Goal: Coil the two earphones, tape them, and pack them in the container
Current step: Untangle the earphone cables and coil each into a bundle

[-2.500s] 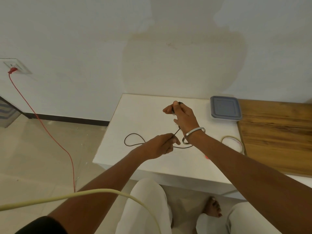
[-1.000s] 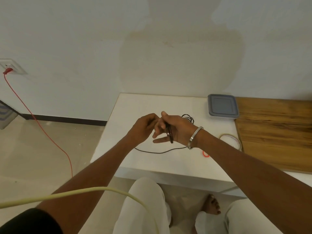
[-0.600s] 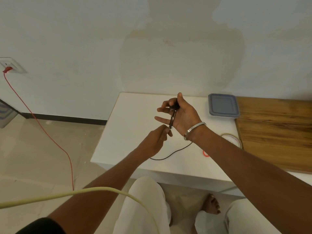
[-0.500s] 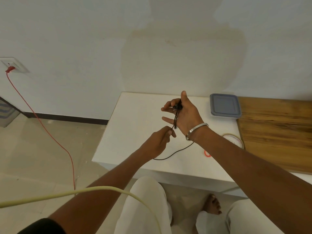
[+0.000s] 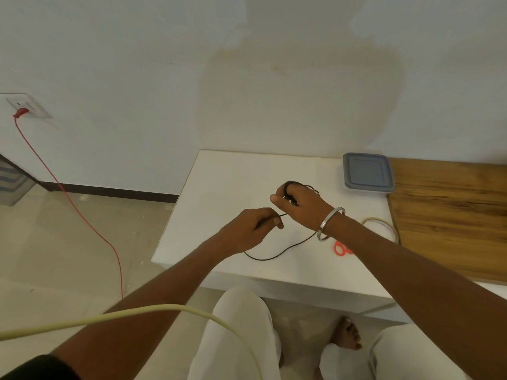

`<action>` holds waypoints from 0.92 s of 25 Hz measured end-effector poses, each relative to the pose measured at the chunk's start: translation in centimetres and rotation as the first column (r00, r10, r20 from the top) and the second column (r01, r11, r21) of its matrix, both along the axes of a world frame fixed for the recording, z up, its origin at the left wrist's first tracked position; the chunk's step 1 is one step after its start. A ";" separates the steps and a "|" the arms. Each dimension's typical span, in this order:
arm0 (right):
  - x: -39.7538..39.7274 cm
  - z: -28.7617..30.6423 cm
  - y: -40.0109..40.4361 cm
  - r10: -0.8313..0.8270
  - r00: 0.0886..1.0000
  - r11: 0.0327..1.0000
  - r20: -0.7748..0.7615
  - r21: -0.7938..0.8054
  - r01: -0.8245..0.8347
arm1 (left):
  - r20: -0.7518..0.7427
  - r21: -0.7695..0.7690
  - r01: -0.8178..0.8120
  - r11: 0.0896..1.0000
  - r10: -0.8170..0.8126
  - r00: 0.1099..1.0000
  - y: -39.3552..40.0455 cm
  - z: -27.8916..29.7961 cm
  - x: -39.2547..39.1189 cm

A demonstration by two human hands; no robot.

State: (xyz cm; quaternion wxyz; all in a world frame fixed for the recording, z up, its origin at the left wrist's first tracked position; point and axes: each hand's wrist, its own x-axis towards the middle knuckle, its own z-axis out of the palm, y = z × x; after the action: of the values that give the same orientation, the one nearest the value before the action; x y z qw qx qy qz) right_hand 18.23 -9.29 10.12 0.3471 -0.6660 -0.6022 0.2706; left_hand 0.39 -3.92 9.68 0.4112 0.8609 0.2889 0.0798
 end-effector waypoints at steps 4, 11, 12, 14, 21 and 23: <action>1.4 -0.7 -0.5 0.062 0.982 0.995 0.177 -0.094 -0.046 | 0.021 0.023 -0.012 1.000 0.011 1.000 1.3 0.6 -0.6; 1.1 -1.0 -0.6 0.186 0.897 0.980 0.400 -0.143 -0.139 | 0.020 0.063 -0.033 0.997 0.031 0.999 2.8 1.1 -0.7; 1.2 -1.0 -0.7 0.198 0.894 0.976 0.401 -0.167 -0.141 | 0.017 0.069 -0.044 0.997 0.043 0.999 3.0 1.2 -0.8; 1.3 -0.9 -0.9 0.213 0.907 0.966 0.364 -0.216 -0.141 | 0.017 0.081 -0.062 0.995 0.061 0.998 3.4 1.5 -0.9; 0.1 -0.4 -1.2 0.369 0.914 0.877 0.171 -0.389 -0.281 | 0.064 0.055 -0.105 0.993 0.101 0.993 4.4 2.0 -0.6; -0.7 0.2 -1.2 0.340 0.938 0.860 -0.062 -0.382 -0.337 | 0.084 0.066 -0.087 0.994 0.082 0.993 4.6 1.7 -0.6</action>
State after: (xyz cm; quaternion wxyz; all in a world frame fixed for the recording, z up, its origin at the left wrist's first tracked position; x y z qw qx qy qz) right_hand 17.52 -10.51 10.30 0.1535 -0.6062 -0.6456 0.4385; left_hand -0.21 0.72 11.42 0.3886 0.8577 0.3052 0.1420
